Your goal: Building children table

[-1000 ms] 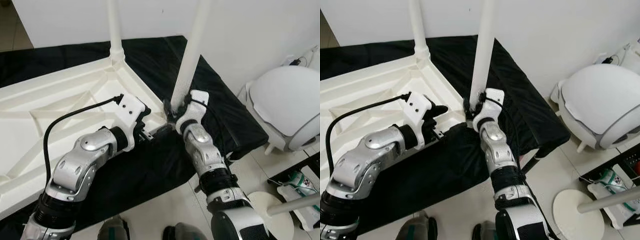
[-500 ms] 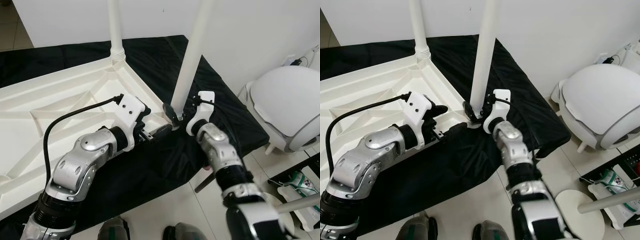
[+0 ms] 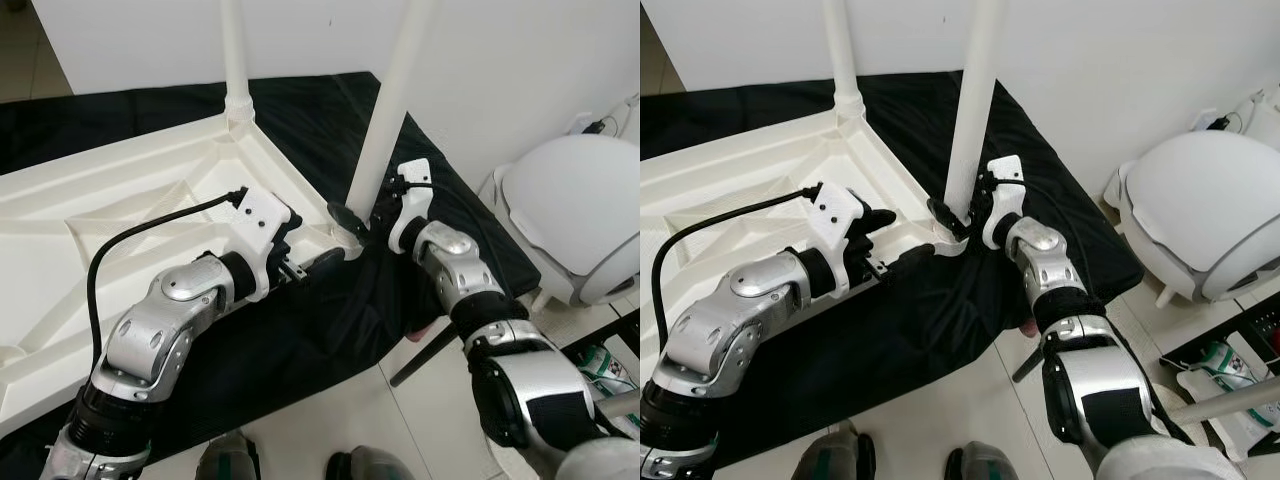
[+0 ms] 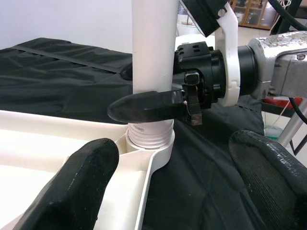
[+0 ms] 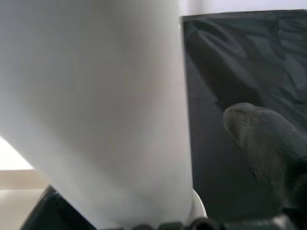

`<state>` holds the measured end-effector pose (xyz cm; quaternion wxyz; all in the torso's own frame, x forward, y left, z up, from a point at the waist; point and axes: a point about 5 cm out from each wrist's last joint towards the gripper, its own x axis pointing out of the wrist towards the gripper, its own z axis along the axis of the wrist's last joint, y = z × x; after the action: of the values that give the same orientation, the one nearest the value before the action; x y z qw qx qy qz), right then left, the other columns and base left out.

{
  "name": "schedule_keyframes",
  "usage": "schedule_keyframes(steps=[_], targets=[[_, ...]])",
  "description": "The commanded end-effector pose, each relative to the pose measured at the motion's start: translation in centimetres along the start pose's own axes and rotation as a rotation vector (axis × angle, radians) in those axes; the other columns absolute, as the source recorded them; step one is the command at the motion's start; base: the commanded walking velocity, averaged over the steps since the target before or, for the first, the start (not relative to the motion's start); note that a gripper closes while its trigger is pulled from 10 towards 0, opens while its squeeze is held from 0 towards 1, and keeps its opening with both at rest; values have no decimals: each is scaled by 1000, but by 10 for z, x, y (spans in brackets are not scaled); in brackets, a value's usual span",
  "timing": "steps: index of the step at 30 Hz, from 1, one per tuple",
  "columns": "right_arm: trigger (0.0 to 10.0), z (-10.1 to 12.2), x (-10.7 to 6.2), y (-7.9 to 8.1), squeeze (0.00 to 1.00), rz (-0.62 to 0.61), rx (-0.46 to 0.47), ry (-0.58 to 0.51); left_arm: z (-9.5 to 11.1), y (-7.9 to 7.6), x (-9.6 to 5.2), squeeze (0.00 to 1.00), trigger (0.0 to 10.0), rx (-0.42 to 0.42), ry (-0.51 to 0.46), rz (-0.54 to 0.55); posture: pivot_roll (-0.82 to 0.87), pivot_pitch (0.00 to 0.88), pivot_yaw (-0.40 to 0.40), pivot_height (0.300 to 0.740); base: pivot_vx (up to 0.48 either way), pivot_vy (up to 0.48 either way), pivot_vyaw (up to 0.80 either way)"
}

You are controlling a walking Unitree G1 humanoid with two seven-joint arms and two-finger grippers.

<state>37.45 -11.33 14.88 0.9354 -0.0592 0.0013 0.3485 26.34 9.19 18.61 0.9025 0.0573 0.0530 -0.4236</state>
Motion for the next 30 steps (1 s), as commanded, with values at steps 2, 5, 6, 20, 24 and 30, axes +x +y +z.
schedule_keyframes(steps=[2,5,6,20,24,30], targets=[[0,-2,4,4,0,64,-29,24,1,1,0,0,10000,7,2,9,41,0,-67,740,0,0,0],[0,-5,5,5,0,78,-34,41,1,1,0,0,10000,7,1,14,43,0,-69,740,0,0,0],[0,-5,5,5,0,78,-34,41,1,1,0,0,10000,7,1,14,43,0,-69,740,0,0,0],[4510,-17,-6,-2,0,57,12,45,1,3,0,0,10000,4,0,22,32,0,-66,740,0,0,0],[10000,-18,-5,4,0,45,57,7,-1,2,0,0,10000,2,4,21,24,0,-62,740,0,0,0],[10000,-15,0,20,0,38,91,-79,-3,1,1,0,10000,-12,6,20,19,0,-58,740,0,0,0]])
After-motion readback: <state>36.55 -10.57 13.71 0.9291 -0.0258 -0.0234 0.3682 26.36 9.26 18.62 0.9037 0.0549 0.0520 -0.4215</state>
